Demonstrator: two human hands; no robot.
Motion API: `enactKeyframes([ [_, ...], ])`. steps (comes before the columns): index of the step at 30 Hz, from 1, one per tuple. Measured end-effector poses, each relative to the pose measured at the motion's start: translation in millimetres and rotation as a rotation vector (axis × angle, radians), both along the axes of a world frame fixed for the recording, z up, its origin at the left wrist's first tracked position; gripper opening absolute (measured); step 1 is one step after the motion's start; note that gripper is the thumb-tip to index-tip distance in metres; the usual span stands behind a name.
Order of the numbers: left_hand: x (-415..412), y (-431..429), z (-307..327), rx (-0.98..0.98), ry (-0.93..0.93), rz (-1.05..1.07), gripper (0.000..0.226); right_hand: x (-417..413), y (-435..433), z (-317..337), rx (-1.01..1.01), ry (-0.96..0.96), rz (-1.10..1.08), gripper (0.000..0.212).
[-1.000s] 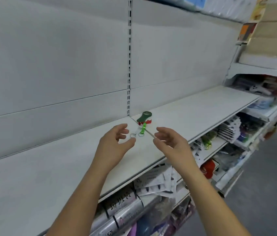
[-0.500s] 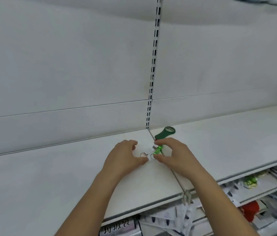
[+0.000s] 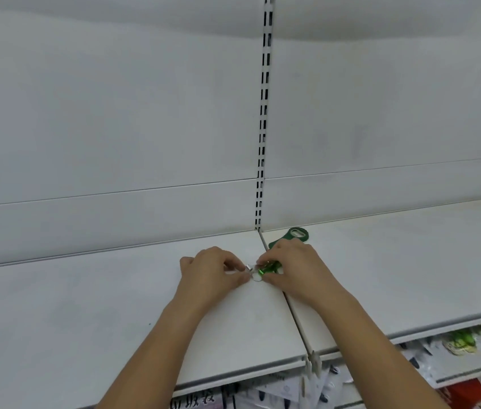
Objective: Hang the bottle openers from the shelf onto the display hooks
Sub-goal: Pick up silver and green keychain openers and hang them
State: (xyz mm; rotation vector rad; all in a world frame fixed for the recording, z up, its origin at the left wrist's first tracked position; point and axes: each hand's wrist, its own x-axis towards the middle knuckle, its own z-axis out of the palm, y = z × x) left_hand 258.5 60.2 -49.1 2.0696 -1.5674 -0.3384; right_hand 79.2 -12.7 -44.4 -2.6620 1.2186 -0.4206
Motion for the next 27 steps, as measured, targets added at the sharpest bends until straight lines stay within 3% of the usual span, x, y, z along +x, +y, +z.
enactKeyframes([
  [5,0,-4,2,0.022,0.046,0.005,0.037,3,0,-1,0.010,-0.005,-0.004,0.028],
  [10,0,-7,3,0.022,0.049,-0.014,0.008,1,-1,-4,0.028,-0.052,-0.037,0.032],
  [14,9,-6,4,0.001,0.078,0.028,0.007,2,-2,-3,0.045,-0.086,-0.057,0.039],
  [18,7,-5,1,0.040,-0.030,-0.042,0.027,6,-1,-1,0.048,-0.105,-0.067,0.035],
  [21,6,-4,-1,0.005,-0.084,-0.071,0.021,5,-1,0,0.053,-0.109,-0.081,0.025],
  [27,13,-2,5,0.029,0.009,-0.024,0.013,3,-1,5,0.045,-0.054,-0.080,0.018],
])
